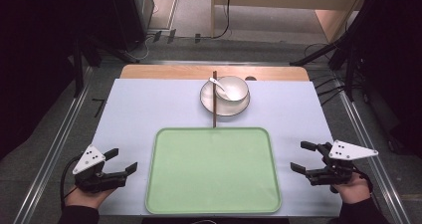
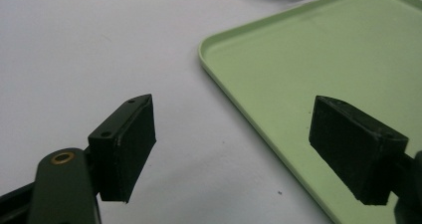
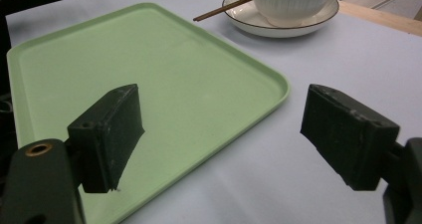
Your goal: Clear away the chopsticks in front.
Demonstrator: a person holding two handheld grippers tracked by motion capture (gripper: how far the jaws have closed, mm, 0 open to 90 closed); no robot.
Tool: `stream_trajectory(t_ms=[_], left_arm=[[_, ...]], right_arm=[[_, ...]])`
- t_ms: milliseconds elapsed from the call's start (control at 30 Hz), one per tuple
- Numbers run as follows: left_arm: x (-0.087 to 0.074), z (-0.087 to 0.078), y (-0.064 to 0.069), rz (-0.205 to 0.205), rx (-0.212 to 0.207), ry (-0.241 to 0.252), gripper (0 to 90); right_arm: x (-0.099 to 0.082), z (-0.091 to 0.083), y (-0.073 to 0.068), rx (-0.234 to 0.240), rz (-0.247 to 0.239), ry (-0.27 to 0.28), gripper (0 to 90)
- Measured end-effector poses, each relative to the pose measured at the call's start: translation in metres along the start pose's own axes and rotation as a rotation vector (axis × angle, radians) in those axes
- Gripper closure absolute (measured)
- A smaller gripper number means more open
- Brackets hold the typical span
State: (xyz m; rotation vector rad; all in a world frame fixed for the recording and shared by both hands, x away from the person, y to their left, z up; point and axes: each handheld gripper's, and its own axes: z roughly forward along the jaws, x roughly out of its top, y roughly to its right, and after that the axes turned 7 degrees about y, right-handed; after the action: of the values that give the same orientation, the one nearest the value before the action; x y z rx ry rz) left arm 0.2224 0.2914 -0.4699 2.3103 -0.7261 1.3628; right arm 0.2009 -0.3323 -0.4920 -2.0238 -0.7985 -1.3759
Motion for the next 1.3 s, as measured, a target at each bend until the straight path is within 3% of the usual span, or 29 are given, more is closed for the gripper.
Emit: stream_trajectory(t_ms=[533, 733, 933, 1100, 1133, 1233, 1300], left_arm=[[0.0007, 0.0027, -0.0003, 0.034, -0.025, 0.03, 26.0], [-0.0003, 0.0022, 0.0009, 0.033, -0.059, 0.059, 30.5], [-0.001, 0.0023, -0.0011, 0.006, -0.083, 0.077, 33.2], [-0.0005, 0.0027, -0.0019, -0.003, -0.067, 0.087, 34.9], [0.0, 0.0023, -0.0032, -0.028, -0.082, 0.093, 36.1], [0.0005, 0.0031, -0.0029, -0.05, -0.094, 0.08, 38.4], [0.0023, 0.005, -0.003, -0.08, -0.098, 0.047, 41.2]], right_arm=[[0.0002, 0.0001, -0.0018, 0.005, -0.01, -0.006, 17.4], [0.0005, -0.0003, -0.0033, 0.005, -0.011, -0.005, 17.4], [0.0003, 0.0002, -0.0029, 0.007, -0.012, -0.005, 17.4], [0.0003, 0.0001, -0.0032, 0.009, -0.012, -0.005, 17.4], [0.0003, 0.0001, -0.0032, 0.01, -0.011, -0.004, 17.4], [0.0003, 0.0003, -0.0032, 0.01, -0.012, -0.005, 17.4], [0.0004, 0.0004, -0.0033, 0.01, -0.013, -0.008, 17.4]])
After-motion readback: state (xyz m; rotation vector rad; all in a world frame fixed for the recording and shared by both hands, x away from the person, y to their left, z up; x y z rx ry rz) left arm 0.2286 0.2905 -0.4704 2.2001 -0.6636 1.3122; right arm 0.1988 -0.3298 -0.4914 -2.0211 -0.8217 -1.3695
